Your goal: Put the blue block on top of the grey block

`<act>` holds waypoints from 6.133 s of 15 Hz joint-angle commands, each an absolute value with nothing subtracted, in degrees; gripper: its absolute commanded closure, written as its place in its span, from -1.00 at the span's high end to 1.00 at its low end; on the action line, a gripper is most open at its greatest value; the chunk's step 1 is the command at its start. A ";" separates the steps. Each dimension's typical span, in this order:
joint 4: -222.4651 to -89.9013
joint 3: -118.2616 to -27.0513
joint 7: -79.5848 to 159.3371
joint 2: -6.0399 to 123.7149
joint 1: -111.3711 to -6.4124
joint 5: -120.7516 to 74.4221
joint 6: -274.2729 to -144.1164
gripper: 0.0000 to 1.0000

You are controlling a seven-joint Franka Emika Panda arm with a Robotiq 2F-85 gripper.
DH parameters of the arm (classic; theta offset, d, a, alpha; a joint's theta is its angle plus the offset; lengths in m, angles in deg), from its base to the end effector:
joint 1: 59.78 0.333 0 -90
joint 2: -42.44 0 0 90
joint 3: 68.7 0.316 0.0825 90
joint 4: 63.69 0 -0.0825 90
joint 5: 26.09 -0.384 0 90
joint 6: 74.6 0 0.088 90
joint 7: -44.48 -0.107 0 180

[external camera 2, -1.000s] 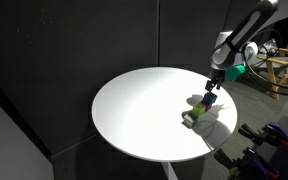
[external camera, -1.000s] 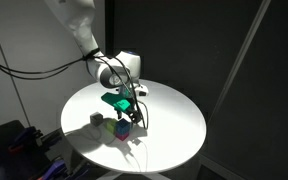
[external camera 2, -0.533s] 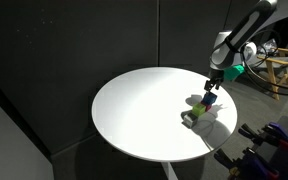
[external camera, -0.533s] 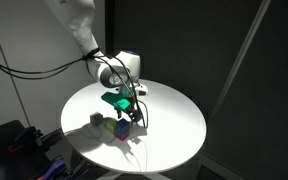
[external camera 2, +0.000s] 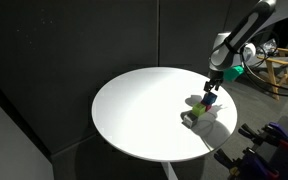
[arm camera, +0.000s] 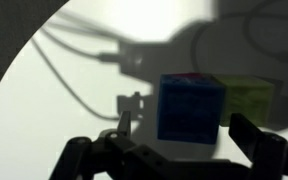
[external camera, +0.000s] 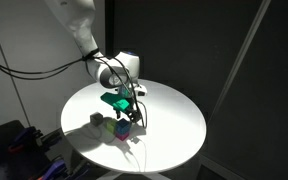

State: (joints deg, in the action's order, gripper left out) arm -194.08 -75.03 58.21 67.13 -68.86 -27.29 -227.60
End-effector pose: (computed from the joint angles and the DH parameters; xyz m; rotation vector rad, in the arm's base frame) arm 0.5083 -0.1434 0.1635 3.1129 -0.0605 -0.0648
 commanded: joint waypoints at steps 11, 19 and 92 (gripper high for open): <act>-193.92 -74.89 57.10 68.29 -69.00 -24.87 -227.96 -0.20; -194.77 -75.07 57.78 65.76 -68.50 -22.03 -225.16 -0.39; -198.53 -68.01 35.04 60.72 -53.57 -13.46 -222.64 -0.39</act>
State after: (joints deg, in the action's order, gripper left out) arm -200.30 -67.23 36.28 59.49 -54.50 -13.15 -222.40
